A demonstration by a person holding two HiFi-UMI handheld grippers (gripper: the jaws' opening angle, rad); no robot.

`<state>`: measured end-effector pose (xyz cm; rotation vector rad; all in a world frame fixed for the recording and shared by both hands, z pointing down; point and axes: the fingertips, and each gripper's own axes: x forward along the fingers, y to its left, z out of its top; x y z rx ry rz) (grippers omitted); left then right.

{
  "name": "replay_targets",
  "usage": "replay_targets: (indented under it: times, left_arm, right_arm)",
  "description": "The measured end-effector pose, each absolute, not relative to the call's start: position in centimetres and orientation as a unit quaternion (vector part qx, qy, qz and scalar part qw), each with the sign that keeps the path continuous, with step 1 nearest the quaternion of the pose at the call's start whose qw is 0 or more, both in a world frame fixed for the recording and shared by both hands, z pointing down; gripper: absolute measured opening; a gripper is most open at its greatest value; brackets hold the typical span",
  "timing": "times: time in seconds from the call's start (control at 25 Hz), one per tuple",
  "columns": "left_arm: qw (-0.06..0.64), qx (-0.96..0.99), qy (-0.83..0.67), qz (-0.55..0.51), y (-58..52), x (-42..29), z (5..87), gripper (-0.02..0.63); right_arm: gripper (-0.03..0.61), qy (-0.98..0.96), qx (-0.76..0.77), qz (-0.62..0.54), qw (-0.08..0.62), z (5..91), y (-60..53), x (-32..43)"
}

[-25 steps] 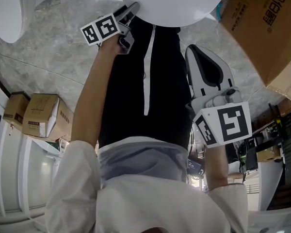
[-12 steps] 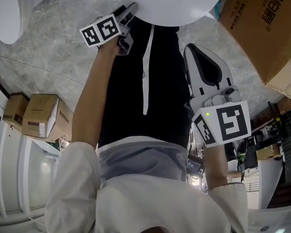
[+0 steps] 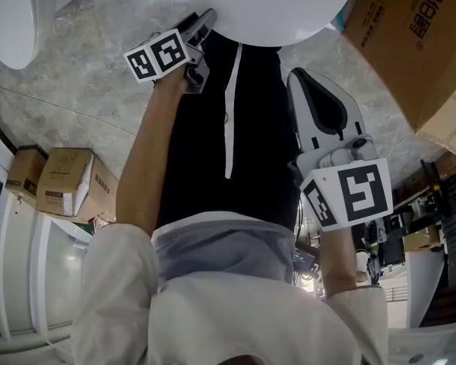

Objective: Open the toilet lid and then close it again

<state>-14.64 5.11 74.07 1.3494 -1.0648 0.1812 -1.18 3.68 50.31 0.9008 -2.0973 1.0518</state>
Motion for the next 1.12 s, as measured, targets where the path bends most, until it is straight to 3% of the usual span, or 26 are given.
replay_targets:
  times: [1.12]
  left_arm:
    - [0.661, 0.602, -0.44, 0.084, 4.4, -14.6, 65.2, 0.138]
  right_arm:
    - [0.011, -0.808, 0.362, 0.357, 0.298, 42.6, 0.9, -0.4]
